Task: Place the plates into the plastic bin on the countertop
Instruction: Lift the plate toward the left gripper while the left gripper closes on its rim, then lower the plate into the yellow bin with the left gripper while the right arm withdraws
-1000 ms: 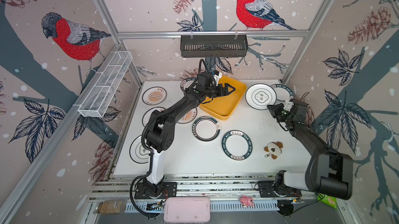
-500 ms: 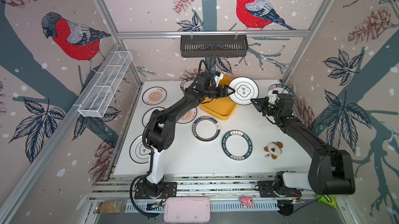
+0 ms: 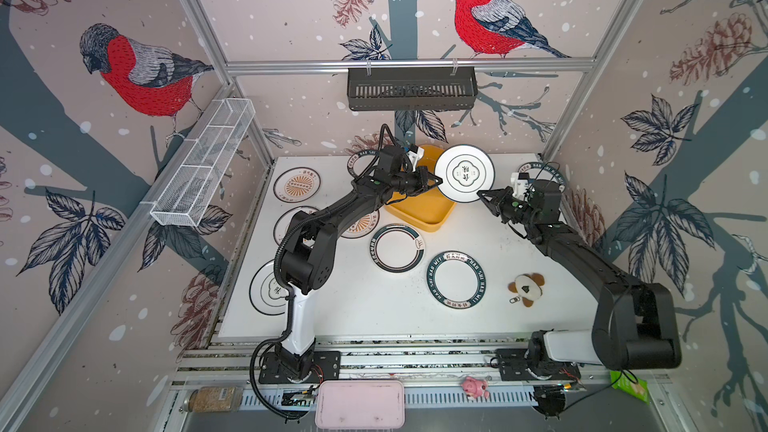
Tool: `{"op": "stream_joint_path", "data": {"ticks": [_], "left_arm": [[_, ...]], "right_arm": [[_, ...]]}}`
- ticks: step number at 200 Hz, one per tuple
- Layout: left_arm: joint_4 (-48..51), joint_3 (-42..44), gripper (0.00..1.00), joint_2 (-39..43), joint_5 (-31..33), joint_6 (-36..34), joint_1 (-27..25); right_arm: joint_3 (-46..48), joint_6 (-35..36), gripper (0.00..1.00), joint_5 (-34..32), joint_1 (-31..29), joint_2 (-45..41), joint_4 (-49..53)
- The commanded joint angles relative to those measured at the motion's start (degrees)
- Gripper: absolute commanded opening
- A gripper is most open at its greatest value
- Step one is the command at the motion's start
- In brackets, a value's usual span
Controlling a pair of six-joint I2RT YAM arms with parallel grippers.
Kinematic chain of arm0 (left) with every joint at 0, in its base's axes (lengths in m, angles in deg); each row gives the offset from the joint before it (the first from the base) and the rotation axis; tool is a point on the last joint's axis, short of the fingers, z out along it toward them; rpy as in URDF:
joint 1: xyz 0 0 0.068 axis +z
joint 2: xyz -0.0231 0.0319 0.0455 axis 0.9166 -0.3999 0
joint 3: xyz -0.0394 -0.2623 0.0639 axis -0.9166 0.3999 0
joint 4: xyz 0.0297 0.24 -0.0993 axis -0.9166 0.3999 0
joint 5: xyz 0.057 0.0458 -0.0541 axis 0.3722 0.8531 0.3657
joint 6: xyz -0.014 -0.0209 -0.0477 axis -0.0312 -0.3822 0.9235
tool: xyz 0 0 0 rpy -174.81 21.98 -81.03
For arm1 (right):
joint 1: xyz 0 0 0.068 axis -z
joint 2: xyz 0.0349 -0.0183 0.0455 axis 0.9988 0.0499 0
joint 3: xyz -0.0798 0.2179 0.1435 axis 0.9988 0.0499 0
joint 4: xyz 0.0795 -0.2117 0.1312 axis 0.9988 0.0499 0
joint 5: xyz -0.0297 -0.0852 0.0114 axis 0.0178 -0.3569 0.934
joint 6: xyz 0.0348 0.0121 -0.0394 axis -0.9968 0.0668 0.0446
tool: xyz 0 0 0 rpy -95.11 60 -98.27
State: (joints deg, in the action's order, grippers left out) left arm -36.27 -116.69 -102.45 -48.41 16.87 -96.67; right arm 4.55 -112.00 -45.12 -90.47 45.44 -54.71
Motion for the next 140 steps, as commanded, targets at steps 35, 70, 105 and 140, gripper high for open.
{"op": "stream_joint_path", "data": {"ticks": [35, 70, 105, 140], "left_arm": [[-0.5, -0.5, 0.0, 0.0, 4.2, 5.3, 1.8], [-1.7, 1.7, 0.0, -0.3, 9.1, 12.5, 4.5], [0.6, 0.5, 0.01, -2.9, 13.8, 15.7, 5.2], [1.1, -0.2, 0.01, -6.5, 16.8, 21.5, 5.5]], "right_arm": [[-0.3, -1.6, 0.45, -2.6, -0.1, 1.0, -4.8], [-0.4, 0.9, 0.63, -8.2, 0.8, -2.4, -2.0], [-0.3, 5.0, 0.72, -13.4, 4.6, -8.9, 3.1], [-0.4, 6.5, 0.73, -13.9, 9.3, -13.1, 6.7]]}}
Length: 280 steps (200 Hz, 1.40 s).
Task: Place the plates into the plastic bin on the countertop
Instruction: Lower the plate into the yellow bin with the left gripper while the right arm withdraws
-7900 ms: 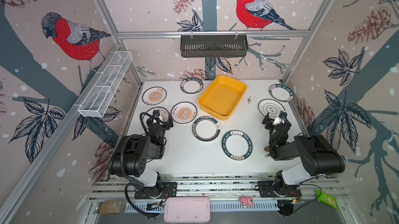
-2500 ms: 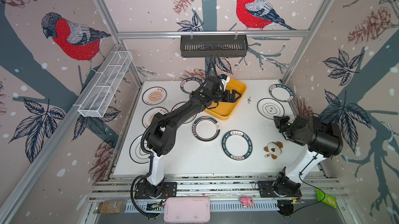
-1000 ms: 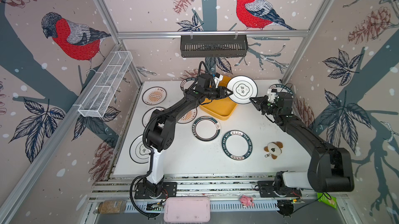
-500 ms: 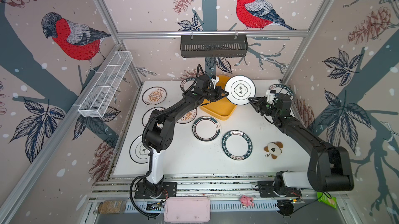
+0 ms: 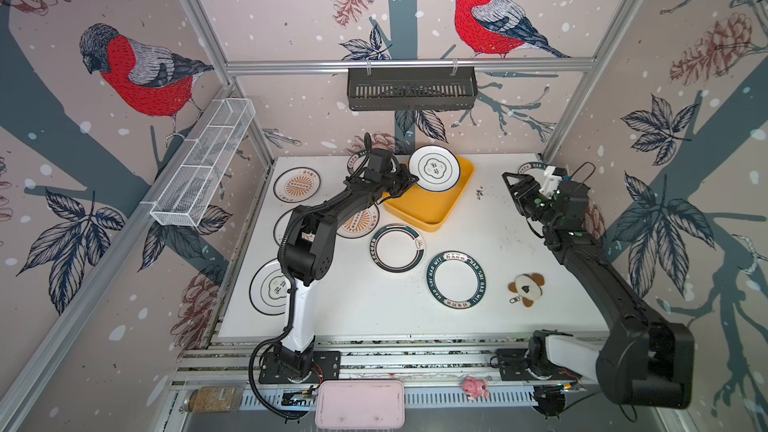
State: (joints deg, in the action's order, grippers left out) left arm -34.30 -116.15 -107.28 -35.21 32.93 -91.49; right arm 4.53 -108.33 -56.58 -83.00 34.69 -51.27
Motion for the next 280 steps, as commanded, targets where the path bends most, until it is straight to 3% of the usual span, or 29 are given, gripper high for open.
{"op": "stream_joint_path", "data": {"ticks": [1, 43, 87, 154, 220, 245, 263, 280], "left_arm": [[-0.9, -0.8, 0.01, -1.8, 3.7, 5.6, 0.3], [0.6, -1.4, 0.03, -3.9, 8.5, 11.0, 0.1], [9.7, -12.0, 0.04, -10.2, 10.4, 9.5, -1.2], [11.3, -15.9, 0.08, -15.3, 11.3, 10.9, -1.3], [14.7, -18.6, 0.34, -17.2, 13.5, 8.9, -1.9], [16.2, -19.9, 0.53, -17.2, 15.0, 7.9, -2.4], [18.1, -21.3, 0.63, -17.6, 15.2, 7.1, -2.6], [20.5, -22.7, 0.65, -17.9, 15.5, 6.2, -2.6]], "right_arm": [[-0.4, 2.9, 0.73, -2.6, 1.9, -2.4, 3.3], [0.5, 4.3, 0.76, -4.9, 3.2, -6.0, 4.2], [0.9, 5.5, 0.77, -4.9, 4.2, -6.5, 4.6], [2.9, 5.9, 0.84, -4.6, 6.6, -8.5, 3.4], [5.7, 5.1, 0.87, -4.7, 10.7, -11.2, 3.9], [6.4, 5.2, 0.87, -4.2, 11.7, -11.6, 4.6], [6.8, 5.3, 0.87, -4.1, 12.2, -11.7, 4.9], [6.8, 5.6, 0.87, -4.1, 12.4, -11.5, 5.3]]}}
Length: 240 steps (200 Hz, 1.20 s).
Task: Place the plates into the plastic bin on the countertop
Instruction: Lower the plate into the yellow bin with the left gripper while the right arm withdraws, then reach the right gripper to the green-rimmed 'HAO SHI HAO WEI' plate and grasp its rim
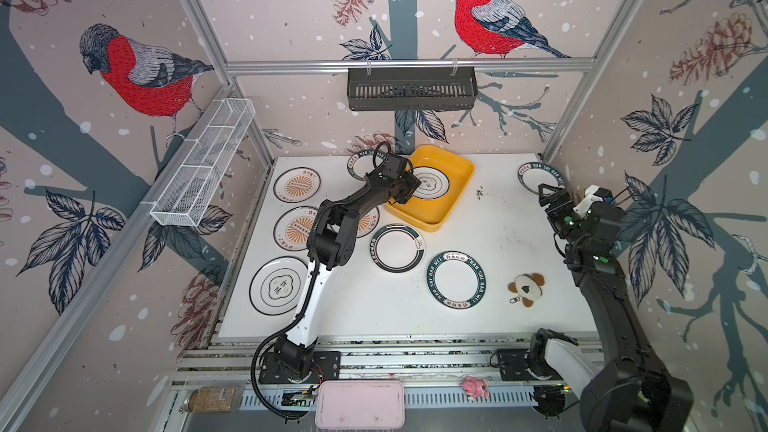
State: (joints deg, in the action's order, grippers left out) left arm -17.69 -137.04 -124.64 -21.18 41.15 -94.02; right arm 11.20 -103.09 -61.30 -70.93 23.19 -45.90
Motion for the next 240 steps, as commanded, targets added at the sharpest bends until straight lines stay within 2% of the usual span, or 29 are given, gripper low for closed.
{"op": "stream_joint_path", "data": {"ticks": [1, 50, 86, 104, 120, 130, 156, 192, 223, 240], "left_arm": [[4.1, -2.0, 0.65, -0.5, 1.5, -2.1, -0.2], [11.1, -4.4, 0.77, -0.8, 3.0, -4.7, -1.2], [12.5, -4.3, 0.84, 1.2, 4.7, -8.3, -1.6], [10.6, -4.0, 0.88, 4.0, 7.5, -13.3, -2.3], [8.2, -3.3, 0.96, 7.0, 10.1, -19.5, -3.1], [6.3, -3.0, 0.96, 8.6, 8.9, -23.6, -3.4], [7.5, -4.3, 0.96, 11.1, 5.1, -29.8, -3.3], [-0.3, 6.6, 0.96, 20.4, -0.4, -35.7, -3.3], [-7.5, 16.8, 0.96, 27.8, -4.2, -39.1, -3.4], [-10.7, 20.5, 0.96, 30.4, -6.1, -40.5, -3.3]], "right_arm": [[0.1, 0.4, 0.87, 0.6, 0.3, 0.0, 0.0], [-0.8, 3.8, 0.9, 1.2, 0.2, 0.2, 2.1], [-2.4, 11.5, 0.9, 3.7, -2.0, 0.7, 5.7], [-3.5, 15.9, 0.94, 3.4, -4.9, 1.7, 9.3], [-3.4, 18.9, 0.94, 2.8, -8.7, 2.6, 10.9], [-3.0, 19.8, 1.0, 1.8, -11.2, 3.3, 11.4], [-2.3, 21.4, 1.0, -0.6, -16.2, 5.3, 13.5], [-0.8, 23.5, 1.0, -1.3, -21.9, 6.1, 21.1], [2.2, 22.3, 1.0, -1.2, -28.0, 6.5, 24.0], [3.7, 21.5, 0.99, -1.1, -29.3, 6.6, 25.2]]}}
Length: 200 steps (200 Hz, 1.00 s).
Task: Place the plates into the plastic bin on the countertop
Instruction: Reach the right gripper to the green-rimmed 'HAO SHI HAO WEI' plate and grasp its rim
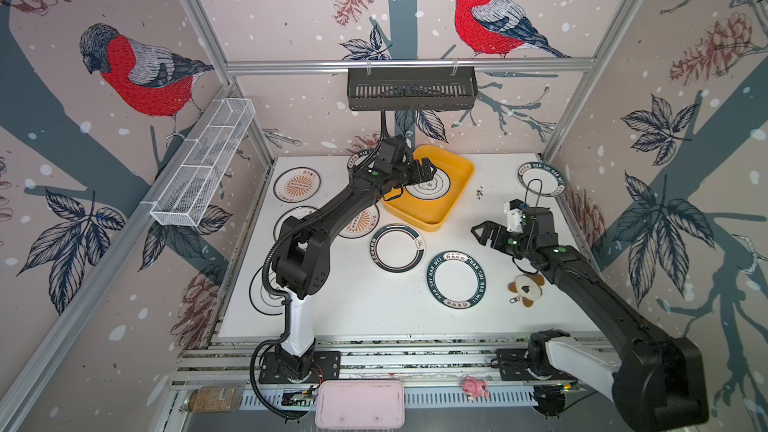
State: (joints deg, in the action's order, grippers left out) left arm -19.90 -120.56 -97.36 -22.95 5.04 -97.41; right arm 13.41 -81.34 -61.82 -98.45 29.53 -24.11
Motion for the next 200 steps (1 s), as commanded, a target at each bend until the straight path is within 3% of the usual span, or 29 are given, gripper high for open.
{"op": "stream_joint_path", "data": {"ticks": [1, 48, 112, 149, 176, 200], "left_arm": [[-8.7, 4.3, 0.97, 3.3, -4.5, -4.4, 0.0], [-11.7, 5.5, 0.96, 3.4, -10.5, -4.7, 0.0], [-14.9, 6.8, 0.96, 3.4, -11.5, -1.9, -0.3], [-15.7, 6.6, 0.96, 2.9, -12.3, -0.7, -0.7], [-15.7, 6.5, 0.96, 3.0, -13.0, 0.0, -0.8], [-15.4, 6.6, 0.96, 3.0, -13.0, 0.4, -0.8]], "right_arm": [[1.6, -0.3, 0.99, -0.5, -1.8, 0.3, 3.5], [4.9, 0.1, 0.95, 4.1, -2.7, 4.3, 7.5], [10.0, 0.5, 0.85, 5.1, -2.6, 6.5, 6.2], [13.9, 0.4, 0.8, 8.9, -2.1, 6.3, 1.7], [14.9, 1.1, 0.73, 9.7, -0.8, 6.1, 1.4], [16.2, 0.5, 0.56, 10.4, 0.9, 5.5, -0.1]]}}
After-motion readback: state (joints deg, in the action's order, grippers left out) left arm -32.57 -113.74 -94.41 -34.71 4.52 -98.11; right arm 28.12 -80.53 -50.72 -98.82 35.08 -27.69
